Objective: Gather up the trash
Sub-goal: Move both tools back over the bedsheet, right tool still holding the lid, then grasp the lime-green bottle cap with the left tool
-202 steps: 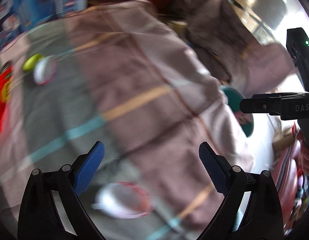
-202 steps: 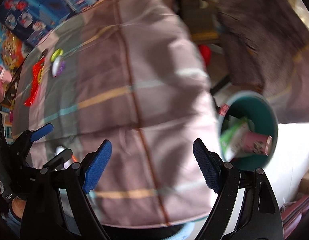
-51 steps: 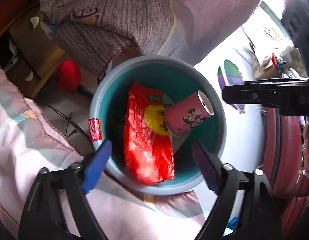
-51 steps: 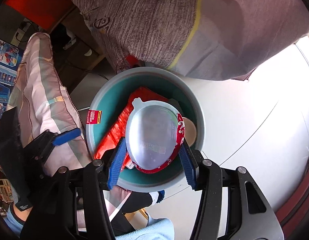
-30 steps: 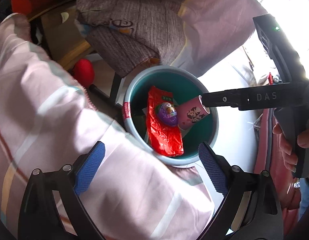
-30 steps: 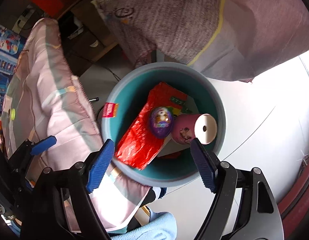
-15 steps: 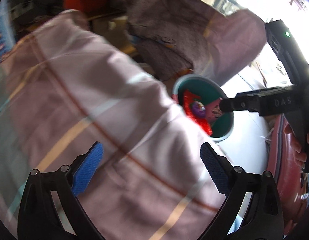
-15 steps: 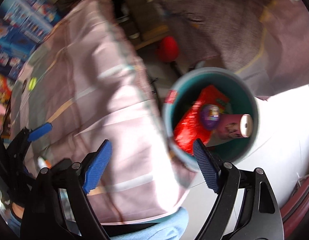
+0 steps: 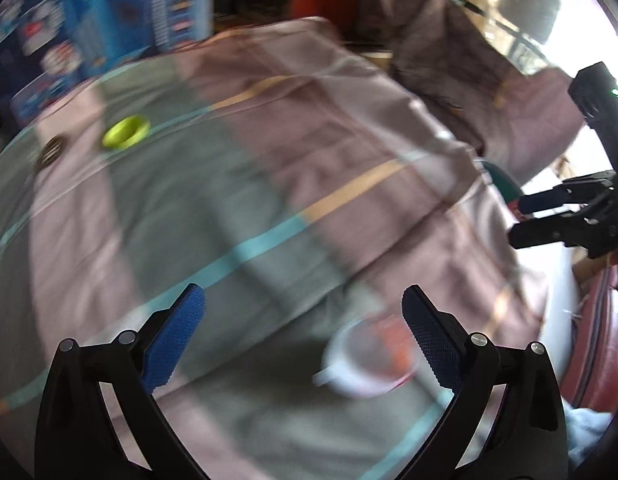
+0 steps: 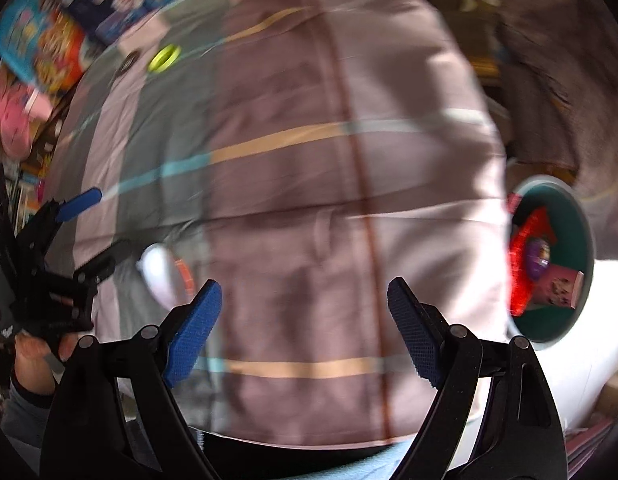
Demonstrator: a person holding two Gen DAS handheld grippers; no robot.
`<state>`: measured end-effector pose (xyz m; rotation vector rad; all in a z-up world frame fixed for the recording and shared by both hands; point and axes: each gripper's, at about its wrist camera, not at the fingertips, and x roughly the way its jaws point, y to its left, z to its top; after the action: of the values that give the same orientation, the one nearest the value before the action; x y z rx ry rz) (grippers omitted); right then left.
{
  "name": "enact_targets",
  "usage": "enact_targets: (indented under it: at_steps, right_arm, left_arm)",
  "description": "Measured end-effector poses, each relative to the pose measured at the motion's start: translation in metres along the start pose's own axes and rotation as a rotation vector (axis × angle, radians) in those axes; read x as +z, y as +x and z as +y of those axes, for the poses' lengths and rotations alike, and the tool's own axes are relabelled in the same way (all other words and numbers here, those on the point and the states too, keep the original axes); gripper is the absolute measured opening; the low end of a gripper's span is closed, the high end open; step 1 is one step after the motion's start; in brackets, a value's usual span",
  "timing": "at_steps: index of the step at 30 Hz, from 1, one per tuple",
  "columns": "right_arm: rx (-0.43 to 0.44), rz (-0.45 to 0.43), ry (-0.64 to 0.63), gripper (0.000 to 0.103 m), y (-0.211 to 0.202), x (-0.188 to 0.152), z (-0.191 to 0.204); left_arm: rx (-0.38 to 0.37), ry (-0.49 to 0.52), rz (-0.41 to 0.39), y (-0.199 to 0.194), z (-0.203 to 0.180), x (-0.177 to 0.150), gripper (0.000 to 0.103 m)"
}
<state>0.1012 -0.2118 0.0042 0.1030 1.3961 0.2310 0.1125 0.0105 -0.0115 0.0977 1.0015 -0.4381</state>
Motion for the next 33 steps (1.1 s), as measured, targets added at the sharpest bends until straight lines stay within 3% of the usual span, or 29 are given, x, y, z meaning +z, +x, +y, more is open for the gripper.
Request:
enact_targets:
  at_steps: [8,14,17,20,25,33]
  right_arm:
    - [0.002,0.094,-0.164,0.081,0.046,-0.004,0.090]
    - [-0.020,0.118,-0.235,0.081,0.069,-0.009,0.127]
    - [-0.033,0.134,-0.251,0.075,0.078,-0.010,0.136]
    - [-0.052,0.162,-0.269,0.050,0.089,-0.013,0.143]
    - [-0.029,0.148,-0.248,0.050,0.084,0.001,0.140]
    - [-0.026,0.086,-0.165,0.050,0.075,0.082,0.114]
  left_arm:
    - [0.069,-0.116,0.016,-0.011,0.079,-0.043,0.099]
    - [0.083,-0.147,0.017,-0.014,0.103,-0.055,0.099]
    - [0.082,-0.161,0.018,-0.014,0.111,-0.058,0.099]
    - [0.072,-0.185,0.024,-0.010,0.121,-0.059,0.099]
    - [0.065,-0.196,0.026,-0.006,0.129,-0.056,0.099]
    - [0.051,-0.219,0.025,0.020,0.150,-0.012,0.099]
